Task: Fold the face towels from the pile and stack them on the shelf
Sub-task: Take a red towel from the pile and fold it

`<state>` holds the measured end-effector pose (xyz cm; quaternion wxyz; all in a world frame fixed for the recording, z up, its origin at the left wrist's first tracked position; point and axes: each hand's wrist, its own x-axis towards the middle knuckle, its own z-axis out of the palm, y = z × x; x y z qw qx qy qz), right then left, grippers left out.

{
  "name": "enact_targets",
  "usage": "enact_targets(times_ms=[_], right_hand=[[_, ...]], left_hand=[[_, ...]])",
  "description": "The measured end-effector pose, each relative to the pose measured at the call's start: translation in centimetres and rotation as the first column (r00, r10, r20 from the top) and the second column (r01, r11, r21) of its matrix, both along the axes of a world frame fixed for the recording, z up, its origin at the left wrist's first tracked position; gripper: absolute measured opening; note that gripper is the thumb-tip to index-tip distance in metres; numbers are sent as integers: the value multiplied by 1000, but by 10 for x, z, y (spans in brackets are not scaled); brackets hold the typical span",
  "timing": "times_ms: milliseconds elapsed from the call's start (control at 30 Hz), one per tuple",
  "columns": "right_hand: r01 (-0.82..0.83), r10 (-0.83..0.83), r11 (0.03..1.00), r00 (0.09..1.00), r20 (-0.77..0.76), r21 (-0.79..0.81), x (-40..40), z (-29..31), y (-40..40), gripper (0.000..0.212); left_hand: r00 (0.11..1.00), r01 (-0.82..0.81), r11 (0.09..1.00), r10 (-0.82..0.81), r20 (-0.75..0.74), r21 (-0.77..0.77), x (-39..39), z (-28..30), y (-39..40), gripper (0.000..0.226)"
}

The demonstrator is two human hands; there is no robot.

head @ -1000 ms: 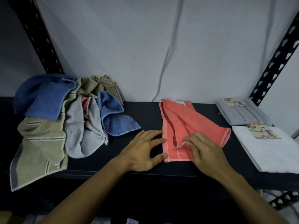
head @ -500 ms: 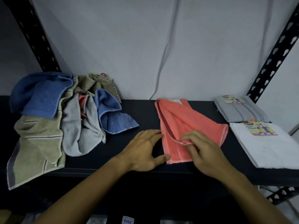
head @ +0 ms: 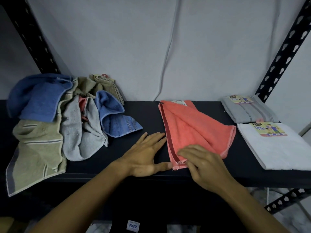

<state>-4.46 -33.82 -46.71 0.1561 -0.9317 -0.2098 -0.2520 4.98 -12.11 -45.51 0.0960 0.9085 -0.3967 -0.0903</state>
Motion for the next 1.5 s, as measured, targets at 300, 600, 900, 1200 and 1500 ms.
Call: enact_targets(times_ms=[300,600,900,1200,1500], right_hand=[[-2,1,998,1000,-23,-59,-3,-5,0,33],[36,-43,991,998,-53,-129,-12,-3,7,34],[11,-26,994,992,-126,-112,-17,6,2,38],[125,-160,971,974,-162,-205,-10,-17,22,55],[147,-191,961,965,-180,-232,-8,-18,25,55]], left_hand=[[1000,-2,1000,2,-7,1,0,1,-1,109],[1000,1,1000,-1,4,-2,-1,1,-1,108],[960,-230,940,176,-219,-252,-2,19,-4,59],[977,-213,972,215,-3,96,47,8,-52,67],[957,-289,921,268,112,260,90,18,-77,66]])
